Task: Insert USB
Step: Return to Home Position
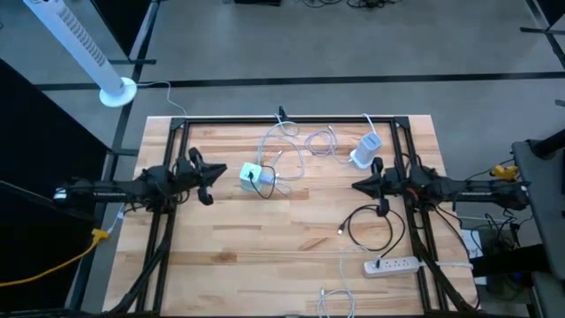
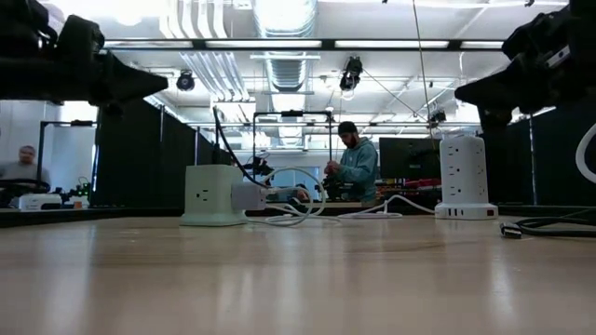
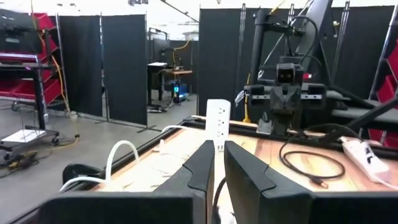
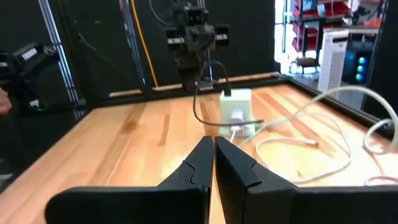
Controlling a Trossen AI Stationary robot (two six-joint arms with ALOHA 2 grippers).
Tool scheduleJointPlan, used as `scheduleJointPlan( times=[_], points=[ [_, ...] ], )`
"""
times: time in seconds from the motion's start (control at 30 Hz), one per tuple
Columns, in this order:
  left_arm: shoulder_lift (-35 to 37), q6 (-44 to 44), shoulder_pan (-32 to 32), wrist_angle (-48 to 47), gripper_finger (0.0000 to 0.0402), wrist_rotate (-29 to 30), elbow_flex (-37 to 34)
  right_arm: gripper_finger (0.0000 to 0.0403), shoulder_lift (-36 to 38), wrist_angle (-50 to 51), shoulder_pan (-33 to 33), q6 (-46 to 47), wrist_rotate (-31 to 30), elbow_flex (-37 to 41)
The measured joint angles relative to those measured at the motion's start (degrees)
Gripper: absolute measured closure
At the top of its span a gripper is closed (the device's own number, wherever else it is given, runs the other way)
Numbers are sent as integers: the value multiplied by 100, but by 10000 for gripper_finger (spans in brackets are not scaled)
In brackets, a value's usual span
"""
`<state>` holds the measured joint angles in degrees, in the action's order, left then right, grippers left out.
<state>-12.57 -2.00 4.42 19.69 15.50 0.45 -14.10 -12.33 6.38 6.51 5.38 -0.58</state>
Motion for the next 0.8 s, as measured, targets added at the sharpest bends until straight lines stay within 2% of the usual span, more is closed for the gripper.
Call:
scheduleJointPlan(
  times=[0.2, 0.33, 0.47, 0.67, 0.8],
  points=[
    [1216, -70, 0, -1256, 377, 198, 0, 403, -149, -32, 4, -15, -1, 0],
    [1212, 41, -15, -1311, 377, 202, 2, 403, -138, -38, 4, -331, -105, 0],
    [1254, -377, -63, -1632, 377, 187, 2, 403, -172, -17, 28, -571, -292, 0],
    [1240, -496, -439, -1585, 377, 207, 2, 403, -268, -201, 43, -539, -301, 0],
    [1234, -354, -725, -1578, 377, 672, 2, 403, -346, -525, 43, -350, -299, -4]
  ],
)
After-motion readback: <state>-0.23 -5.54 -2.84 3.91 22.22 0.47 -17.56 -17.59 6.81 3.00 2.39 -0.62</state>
